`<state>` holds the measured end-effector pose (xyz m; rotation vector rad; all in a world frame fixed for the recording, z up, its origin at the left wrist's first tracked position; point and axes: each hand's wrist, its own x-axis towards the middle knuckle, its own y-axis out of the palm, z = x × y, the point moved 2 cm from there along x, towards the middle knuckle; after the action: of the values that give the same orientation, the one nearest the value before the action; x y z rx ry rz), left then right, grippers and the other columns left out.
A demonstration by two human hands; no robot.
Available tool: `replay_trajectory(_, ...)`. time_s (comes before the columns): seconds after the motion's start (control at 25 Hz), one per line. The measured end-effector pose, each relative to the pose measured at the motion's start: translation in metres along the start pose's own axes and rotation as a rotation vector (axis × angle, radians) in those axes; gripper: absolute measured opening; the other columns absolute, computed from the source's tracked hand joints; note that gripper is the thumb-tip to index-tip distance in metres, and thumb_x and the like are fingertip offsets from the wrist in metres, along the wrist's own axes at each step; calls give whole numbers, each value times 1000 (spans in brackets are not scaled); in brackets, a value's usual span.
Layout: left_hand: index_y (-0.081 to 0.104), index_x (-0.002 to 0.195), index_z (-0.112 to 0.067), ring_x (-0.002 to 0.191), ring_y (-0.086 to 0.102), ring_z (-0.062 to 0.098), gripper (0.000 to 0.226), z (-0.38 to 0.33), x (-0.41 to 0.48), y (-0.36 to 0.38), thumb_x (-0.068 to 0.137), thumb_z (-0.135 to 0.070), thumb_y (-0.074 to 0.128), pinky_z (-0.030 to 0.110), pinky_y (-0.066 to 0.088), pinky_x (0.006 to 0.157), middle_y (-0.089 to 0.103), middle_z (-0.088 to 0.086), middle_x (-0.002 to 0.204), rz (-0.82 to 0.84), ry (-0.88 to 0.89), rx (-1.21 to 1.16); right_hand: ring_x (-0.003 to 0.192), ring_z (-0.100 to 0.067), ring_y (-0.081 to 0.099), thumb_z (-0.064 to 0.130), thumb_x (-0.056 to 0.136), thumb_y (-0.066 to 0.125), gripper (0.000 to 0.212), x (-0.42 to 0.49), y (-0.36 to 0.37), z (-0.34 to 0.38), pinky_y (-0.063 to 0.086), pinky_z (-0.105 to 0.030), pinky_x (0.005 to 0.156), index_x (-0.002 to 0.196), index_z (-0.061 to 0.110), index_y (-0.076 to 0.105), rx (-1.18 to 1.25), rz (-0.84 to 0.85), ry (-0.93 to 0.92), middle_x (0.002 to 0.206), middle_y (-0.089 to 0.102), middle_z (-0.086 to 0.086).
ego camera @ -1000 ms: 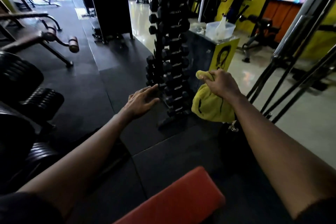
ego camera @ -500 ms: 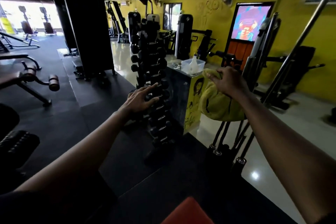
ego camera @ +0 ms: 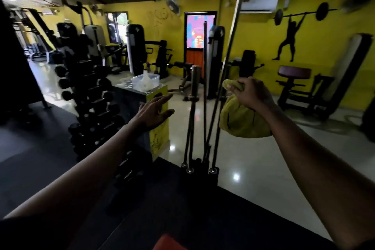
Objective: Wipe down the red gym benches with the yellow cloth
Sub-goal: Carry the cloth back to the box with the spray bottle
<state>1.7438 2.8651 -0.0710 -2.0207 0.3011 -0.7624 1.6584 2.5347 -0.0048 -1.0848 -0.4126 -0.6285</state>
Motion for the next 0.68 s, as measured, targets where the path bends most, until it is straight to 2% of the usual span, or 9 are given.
replay_trajectory(0.12,27,154,-48,148,32,23,69,-40,48,45,92,-68,49,54,26,118,39,-5,159,4,68,-48,104,-38,63,68,82,61,67,10,-29,-57,49,-38,82,114,10,72,-12,-25,62,111,68,-18)
replay_trajectory(0.24,33,154,-42,141,43,23,74,-104,107,95,88,-72,46,48,35,114,49,-1,152,21,140,-99,109,-37,62,50,92,66,51,25,-73,-132,44,-34,78,122,9,69,-126,-35,96,119,66,-19)
replay_trajectory(0.36,37,154,-36,135,50,22,67,-164,152,132,94,-52,62,36,39,109,50,2,150,-15,200,-152,105,-37,63,53,92,65,50,39,-106,-197,48,-36,77,118,11,70,-197,-73,109,115,66,-18)
replay_trajectory(0.44,37,154,-38,125,58,22,67,-192,175,154,94,-53,61,34,40,104,53,2,147,-11,225,-178,103,-38,63,52,91,66,48,51,-117,-232,50,-38,79,114,11,72,-179,-81,135,112,67,-19)
replay_trajectory(0.52,32,154,-44,121,59,26,72,-216,204,179,88,-70,49,48,41,108,54,5,145,28,244,-190,102,-37,64,54,90,66,48,65,-126,-269,52,-39,81,112,12,73,-193,-103,159,112,67,-19)
replay_trajectory(0.56,31,154,-45,126,57,27,76,-227,217,190,85,-74,44,55,42,108,53,6,146,49,252,-197,103,-37,64,54,90,66,48,72,-127,-287,52,-39,82,113,12,73,-191,-111,172,113,68,-19)
replay_trajectory(0.68,30,155,-43,140,45,25,73,-248,266,218,89,-68,50,55,40,110,47,3,153,58,262,-219,104,-37,63,48,89,70,48,96,-121,-337,49,-39,84,115,8,72,-171,-118,205,113,67,-22)
